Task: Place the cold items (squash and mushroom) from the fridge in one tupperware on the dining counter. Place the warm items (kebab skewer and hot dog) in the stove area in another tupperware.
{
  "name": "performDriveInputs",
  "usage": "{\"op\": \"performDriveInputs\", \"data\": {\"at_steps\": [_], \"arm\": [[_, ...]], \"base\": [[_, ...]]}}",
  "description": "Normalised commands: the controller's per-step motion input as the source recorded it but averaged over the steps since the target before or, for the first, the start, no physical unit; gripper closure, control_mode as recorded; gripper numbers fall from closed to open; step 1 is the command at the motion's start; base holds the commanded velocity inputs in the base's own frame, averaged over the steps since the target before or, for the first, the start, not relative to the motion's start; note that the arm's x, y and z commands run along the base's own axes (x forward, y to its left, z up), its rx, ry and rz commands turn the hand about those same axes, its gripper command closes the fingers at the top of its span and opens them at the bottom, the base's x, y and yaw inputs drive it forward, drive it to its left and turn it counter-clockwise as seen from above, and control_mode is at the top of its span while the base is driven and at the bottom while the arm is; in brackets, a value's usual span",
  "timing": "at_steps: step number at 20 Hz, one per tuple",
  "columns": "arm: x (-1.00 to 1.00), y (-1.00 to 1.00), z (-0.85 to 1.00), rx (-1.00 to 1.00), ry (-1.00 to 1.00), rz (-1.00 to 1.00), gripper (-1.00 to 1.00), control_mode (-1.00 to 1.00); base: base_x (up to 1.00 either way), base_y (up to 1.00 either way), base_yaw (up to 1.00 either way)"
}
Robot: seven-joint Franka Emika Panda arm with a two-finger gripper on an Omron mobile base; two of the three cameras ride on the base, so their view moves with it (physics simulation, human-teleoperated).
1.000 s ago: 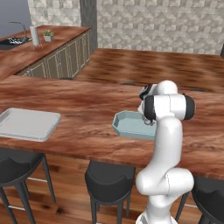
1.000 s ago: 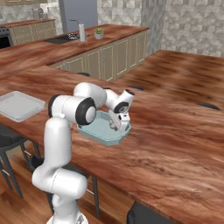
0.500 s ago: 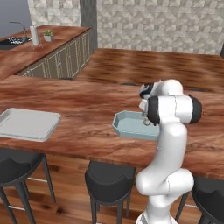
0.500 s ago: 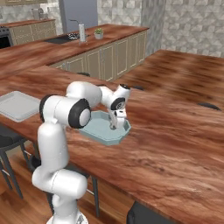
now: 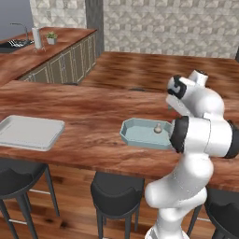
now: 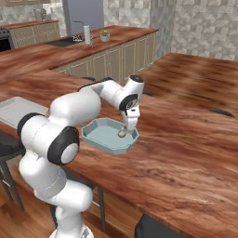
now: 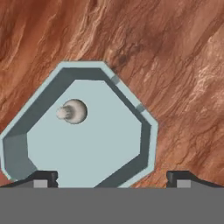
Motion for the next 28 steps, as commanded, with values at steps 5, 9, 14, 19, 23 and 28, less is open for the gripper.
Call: {"op": "performDriveInputs", "data": {"at_steps": [5,9,14,19,23,28], "arm": [[-1.00,-0.06,0.76,-0.16,-0.29,-0.04,-1.00,-1.00],[-1.00,0.24,0.04,-0.47,-0.22,0.00,-1.00,-1.00],[-1.00,0.44,-0.27,-0.46,-0.18,0.00,-1.00,-1.00],[-1.00,0.59,-0.16,-0.31,-0.02,0.03,-1.00,-1.00],[-1.00,0.53,-0.15,-0.20,0.04,0.23,-1.00,-1.00],[-0.82,0.42,0.00,-0.13,0.17,0.40,-1.00,-1.00]], "base": [[0.00,0.00,0.00],[0.00,0.00,0.00],[0.00,0.00,0.00],[0.00,0.00,0.00],[0.00,0.00,0.00],[0.00,0.00,0.00]]}}
